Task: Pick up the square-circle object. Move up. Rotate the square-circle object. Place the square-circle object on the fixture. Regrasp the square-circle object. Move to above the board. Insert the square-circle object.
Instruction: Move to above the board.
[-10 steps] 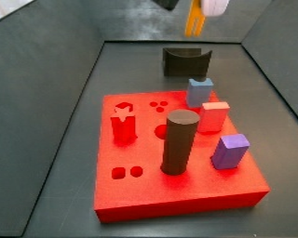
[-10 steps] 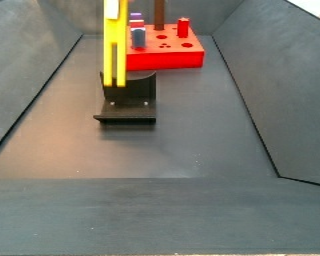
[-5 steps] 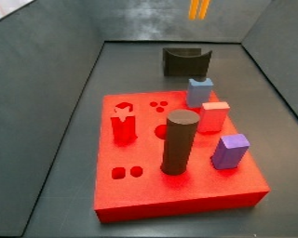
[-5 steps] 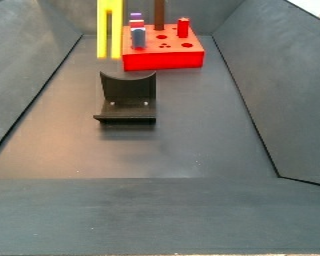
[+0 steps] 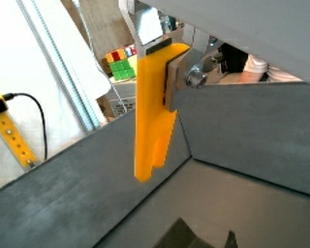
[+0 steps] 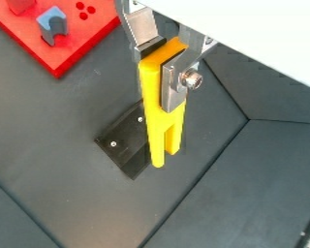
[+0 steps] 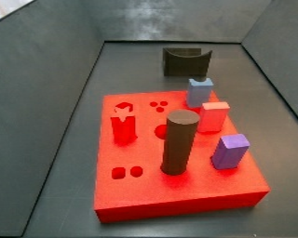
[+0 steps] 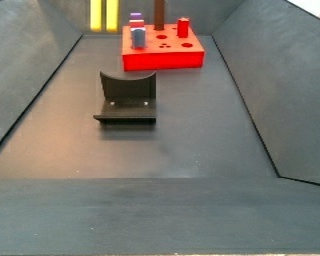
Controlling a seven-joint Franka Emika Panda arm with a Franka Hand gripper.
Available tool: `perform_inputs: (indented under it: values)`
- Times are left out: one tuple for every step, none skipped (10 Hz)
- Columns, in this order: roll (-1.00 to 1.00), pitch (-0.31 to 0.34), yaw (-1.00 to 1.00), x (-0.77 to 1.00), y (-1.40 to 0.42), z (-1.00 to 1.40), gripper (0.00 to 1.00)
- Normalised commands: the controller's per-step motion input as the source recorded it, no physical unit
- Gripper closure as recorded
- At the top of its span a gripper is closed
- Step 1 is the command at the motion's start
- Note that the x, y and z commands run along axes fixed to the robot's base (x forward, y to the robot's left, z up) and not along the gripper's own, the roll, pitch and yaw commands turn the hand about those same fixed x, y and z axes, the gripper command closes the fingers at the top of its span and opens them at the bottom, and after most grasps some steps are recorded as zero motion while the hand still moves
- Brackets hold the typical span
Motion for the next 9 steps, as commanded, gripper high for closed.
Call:
perform_inputs:
  values:
    - [-0.06,0.145,0.05,0.02,-0.01,0.33,1.00]
    - [-0.36,0.132,1.00,-0.72,-1.00,0.06,1.00]
    - [-0.35,0.123,1.00,-0.71,-1.00,0.02,1.00]
    - [-0.34,0.097,1.00,-0.72,-1.00,0.04,1.00]
    - [-0.35,0.069,1.00,-0.72,-1.00,0.03,1.00]
    - [-0.35,0.047,1.00,-0.72,-1.00,0.04,1.00]
    - [-0.34,0.016,1.00,-0.73,-1.00,0.04,1.00]
    - [-0.33,-0.006,1.00,-0.75,-1.00,0.04,1.00]
    - [-0.33,-0.030,1.00,-0.68,-0.88,0.05,1.00]
